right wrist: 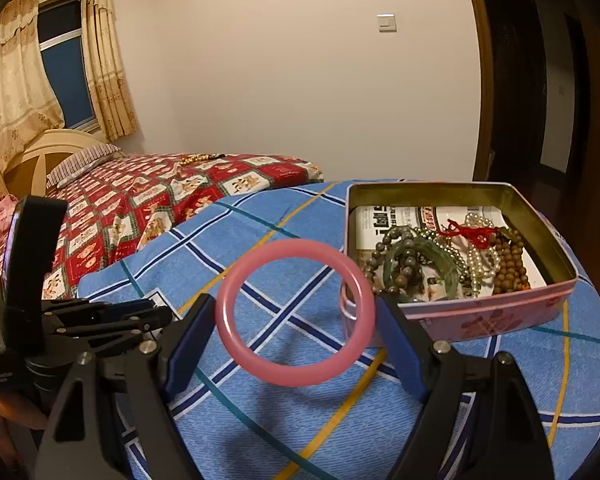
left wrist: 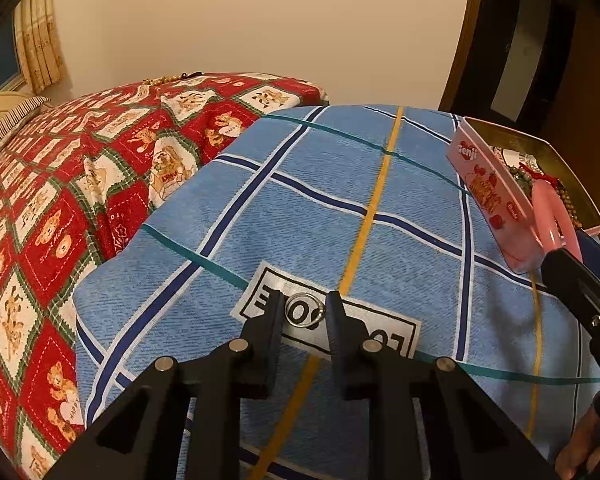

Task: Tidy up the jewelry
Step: 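Lift the pink bangle with the right tool while the left grasps the small silver ring, then carry the silver ring with the left tool while the right carries the bangle over the tin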

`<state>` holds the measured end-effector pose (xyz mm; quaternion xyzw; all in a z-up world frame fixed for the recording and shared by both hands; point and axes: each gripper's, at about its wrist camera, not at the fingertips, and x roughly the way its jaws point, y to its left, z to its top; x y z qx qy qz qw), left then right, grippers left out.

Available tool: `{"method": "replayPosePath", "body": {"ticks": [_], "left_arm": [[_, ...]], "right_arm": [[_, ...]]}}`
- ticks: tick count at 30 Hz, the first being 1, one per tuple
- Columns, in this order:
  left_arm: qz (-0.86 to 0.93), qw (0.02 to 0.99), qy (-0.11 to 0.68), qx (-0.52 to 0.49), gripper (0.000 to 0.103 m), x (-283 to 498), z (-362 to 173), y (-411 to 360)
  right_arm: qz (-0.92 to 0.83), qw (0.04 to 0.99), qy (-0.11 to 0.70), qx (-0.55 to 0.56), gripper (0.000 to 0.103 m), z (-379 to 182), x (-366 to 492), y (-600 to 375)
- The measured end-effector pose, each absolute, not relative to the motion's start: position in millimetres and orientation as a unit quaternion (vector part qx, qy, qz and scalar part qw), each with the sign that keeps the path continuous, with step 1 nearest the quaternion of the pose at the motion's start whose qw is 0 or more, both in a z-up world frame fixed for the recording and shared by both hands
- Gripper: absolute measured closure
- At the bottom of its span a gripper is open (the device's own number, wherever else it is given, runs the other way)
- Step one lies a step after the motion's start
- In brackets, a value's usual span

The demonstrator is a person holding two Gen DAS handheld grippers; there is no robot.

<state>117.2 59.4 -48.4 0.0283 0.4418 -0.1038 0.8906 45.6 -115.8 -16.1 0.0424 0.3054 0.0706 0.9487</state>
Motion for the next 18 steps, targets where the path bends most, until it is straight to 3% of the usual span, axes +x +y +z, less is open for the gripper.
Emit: {"method": "replayPosePath", "body": {"ticks": [12,18], "left_arm": [[-0.075,0.935,0.346,0.007,0.082,82,-18,49],[-0.09,0.937,0.336,0.033,0.082,79,-20,12]], "right_arm": [[0.079,0.964,0.24,0.084,0.02,4,30,-131],[0.05,0.97,0.228,0.067,0.02,7,27,-133]]}}
